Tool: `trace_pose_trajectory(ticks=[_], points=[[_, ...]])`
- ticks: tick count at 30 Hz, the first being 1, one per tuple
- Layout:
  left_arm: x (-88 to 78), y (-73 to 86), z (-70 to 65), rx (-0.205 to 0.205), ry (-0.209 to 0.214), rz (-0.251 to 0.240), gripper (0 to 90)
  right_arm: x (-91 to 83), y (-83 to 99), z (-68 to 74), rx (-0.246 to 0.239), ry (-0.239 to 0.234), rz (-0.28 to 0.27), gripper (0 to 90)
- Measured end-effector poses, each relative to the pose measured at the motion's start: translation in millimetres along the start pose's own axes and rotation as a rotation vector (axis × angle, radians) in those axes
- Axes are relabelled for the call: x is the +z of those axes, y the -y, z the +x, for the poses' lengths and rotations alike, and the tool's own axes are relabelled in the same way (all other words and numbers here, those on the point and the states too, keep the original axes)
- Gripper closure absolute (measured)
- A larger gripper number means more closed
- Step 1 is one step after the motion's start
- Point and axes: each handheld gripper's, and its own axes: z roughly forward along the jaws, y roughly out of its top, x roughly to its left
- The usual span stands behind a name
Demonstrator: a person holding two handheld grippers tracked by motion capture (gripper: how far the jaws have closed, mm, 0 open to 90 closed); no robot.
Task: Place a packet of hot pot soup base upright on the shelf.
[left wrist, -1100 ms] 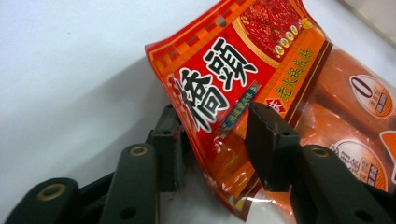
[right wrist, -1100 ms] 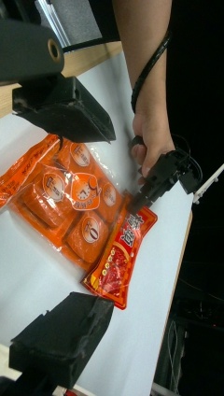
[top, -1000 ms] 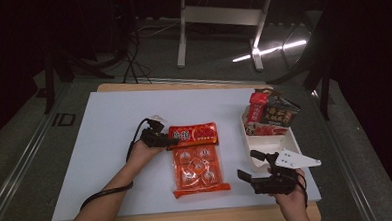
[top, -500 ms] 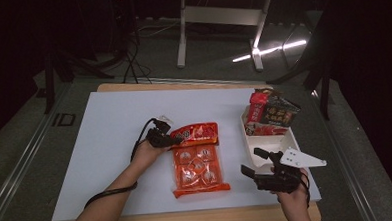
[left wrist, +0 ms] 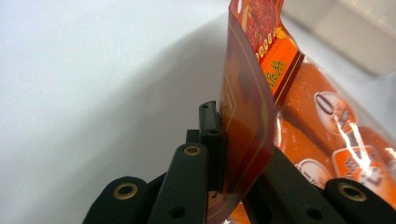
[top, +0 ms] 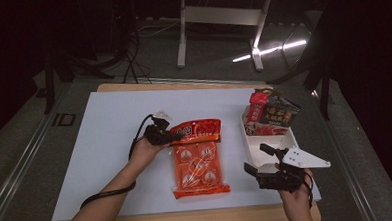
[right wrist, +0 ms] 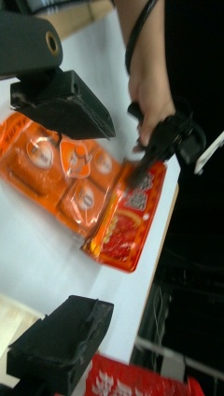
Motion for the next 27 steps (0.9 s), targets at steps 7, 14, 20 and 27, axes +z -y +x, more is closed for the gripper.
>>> trace_pose_trajectory(ticks=[7, 14, 20, 27], points=[[-21.2, -13.5, -15.8, 0.039, 0.025, -0.027, 89.7, -5.7, -11.7, -2.4, 0.029, -0.020, 0.003, 11.5], [-35.7, -20.2, -30.1, 0.064, 0.055, -0.058, 89.8, 0.9, -21.7, 1.5, 0.009, -0.022, 0.053, 10.1], [-45.9, -23.9, -41.9, 0.096, 0.071, -0.080, 89.9, 9.4, -27.3, 0.3, 0.000, -0.050, 0.048, 10.1], [-57.3, -25.9, -58.0, 0.138, 0.085, -0.107, 89.9, 24.8, -32.9, -5.2, 0.002, -0.063, 0.062, 10.2]])
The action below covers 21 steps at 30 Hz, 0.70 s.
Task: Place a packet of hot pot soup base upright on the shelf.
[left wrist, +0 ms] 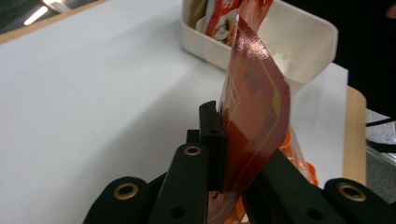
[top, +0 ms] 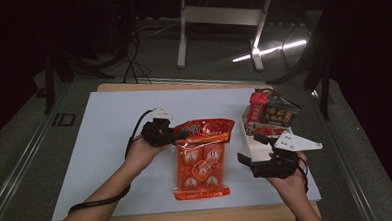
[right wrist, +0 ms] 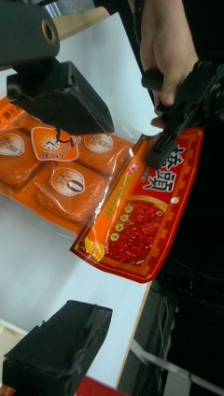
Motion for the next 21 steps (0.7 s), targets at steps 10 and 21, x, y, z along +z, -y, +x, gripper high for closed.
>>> trace_pose_trajectory(ticks=[10, 21], points=[[-11.6, -1.5, -16.4, 0.056, 0.061, -0.049, 90.0, 28.5, -2.2, -13.5, 0.023, -0.033, 0.043, 13.5], [-18.3, 0.1, -30.2, 0.111, 0.118, -0.105, 90.0, 52.2, 0.8, -27.6, 0.001, -0.126, 0.066, 25.1]])
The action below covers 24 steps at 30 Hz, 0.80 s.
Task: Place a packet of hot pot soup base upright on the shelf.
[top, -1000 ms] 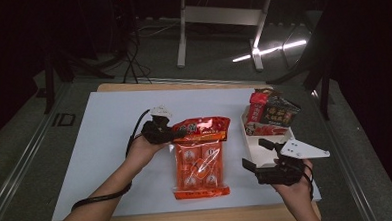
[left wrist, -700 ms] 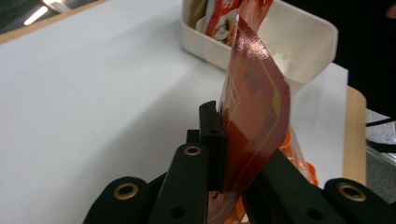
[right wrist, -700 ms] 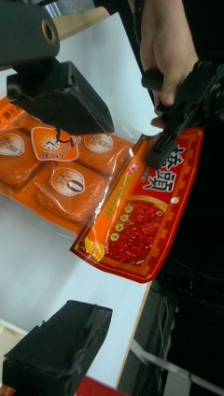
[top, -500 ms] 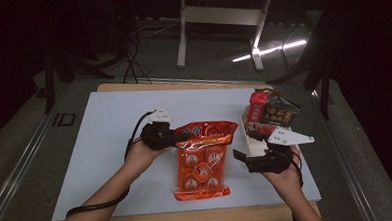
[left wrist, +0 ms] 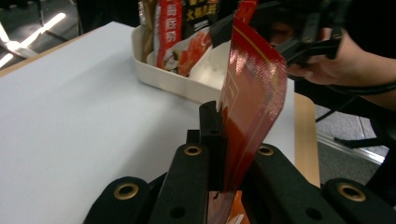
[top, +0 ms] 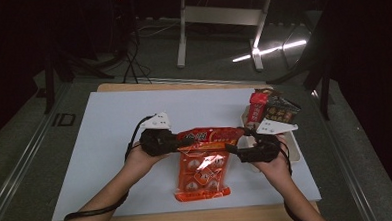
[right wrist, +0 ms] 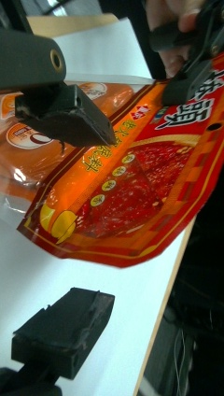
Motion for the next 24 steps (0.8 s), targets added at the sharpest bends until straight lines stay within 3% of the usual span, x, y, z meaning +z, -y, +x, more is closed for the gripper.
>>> trace_pose_trajectory(ticks=[1, 3, 4, 6, 9, 16, 21, 24], points=[[-0.1, -0.7, -1.7, 0.010, 0.009, 0.000, 90.0, 1.0, 0.3, -0.8, 0.002, -0.025, 0.000, 25.6], [-0.4, -2.6, -5.8, 0.020, 0.015, -0.001, 90.0, 2.0, 0.8, -1.1, 0.003, -0.060, -0.013, 35.4], [-0.1, -3.3, -7.8, 0.029, 0.021, -0.004, 90.0, 2.5, 0.7, 0.1, -0.014, -0.069, -0.014, 36.5], [0.2, -5.1, -11.0, 0.040, 0.022, -0.002, 89.9, 3.0, 0.1, 3.8, -0.053, -0.090, 0.004, 50.1], [0.7, -6.7, -13.7, 0.045, 0.025, -0.001, 89.9, 2.4, -1.2, 8.9, -0.092, -0.111, 0.012, 60.9], [0.5, -6.2, -13.9, 0.040, 0.024, 0.002, 89.7, -1.9, -3.6, 11.2, -0.087, -0.178, 0.043, 88.5], [-2.3, -7.2, -15.9, 0.052, 0.019, 0.005, 89.5, -5.9, -7.2, 17.1, -0.084, -0.177, 0.060, 90.0], [-5.6, -7.5, -16.7, 0.040, 0.037, -0.001, 89.3, -10.0, -10.3, 20.8, -0.063, -0.193, 0.056, 90.0]])
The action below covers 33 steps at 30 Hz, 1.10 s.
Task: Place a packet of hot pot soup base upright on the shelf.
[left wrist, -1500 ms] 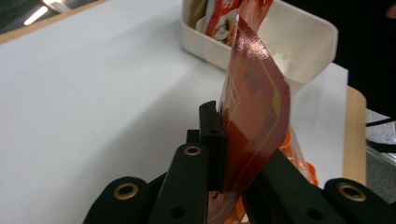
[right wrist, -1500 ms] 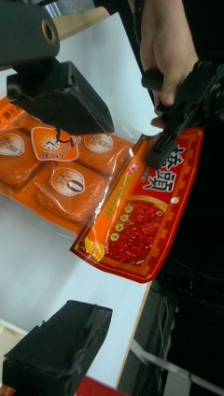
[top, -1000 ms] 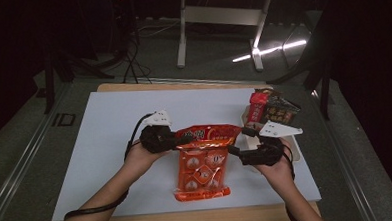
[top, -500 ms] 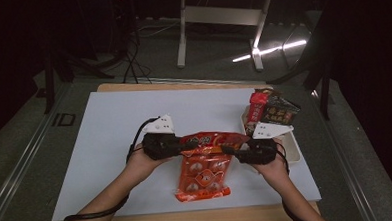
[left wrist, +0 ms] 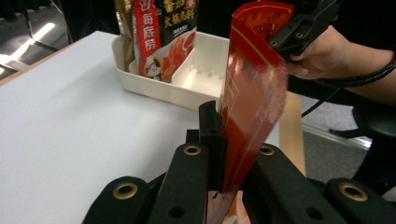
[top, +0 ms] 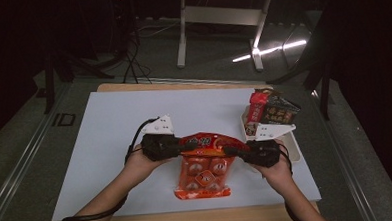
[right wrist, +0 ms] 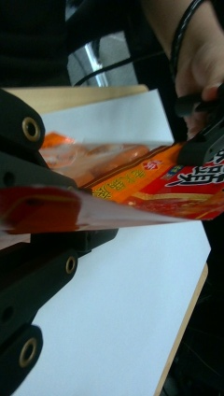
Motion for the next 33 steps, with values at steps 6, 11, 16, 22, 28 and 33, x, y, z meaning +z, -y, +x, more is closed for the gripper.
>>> trace_pose_trajectory(ticks=[6, 11, 16, 22, 28, 33], points=[[-12.4, -6.4, -8.0, 0.020, 0.007, -0.036, 89.4, -9.0, -13.5, 15.8, -0.031, 0.002, -0.017, 90.0], [-19.8, -13.2, -11.5, 0.033, 0.001, -0.080, 88.3, -16.3, -27.3, 24.4, -0.059, 0.042, -0.045, 90.0], [-22.9, -17.8, -13.2, 0.045, -0.041, -0.136, 80.5, -23.0, -42.3, 28.9, -0.092, 0.080, -0.073, 90.0], [-24.6, -19.0, -11.9, 0.034, -0.077, -0.198, 46.3, -29.9, -57.7, 31.5, -0.119, 0.094, -0.088, 90.0], [-28.1, -15.2, -8.3, -0.012, -0.089, -0.221, 14.1, -36.3, -67.3, 31.6, -0.124, 0.097, -0.108, 90.0], [-29.2, -8.8, -5.5, -0.027, -0.103, -0.222, 2.7, -43.7, -74.4, 30.6, -0.126, 0.105, -0.127, 90.0]])
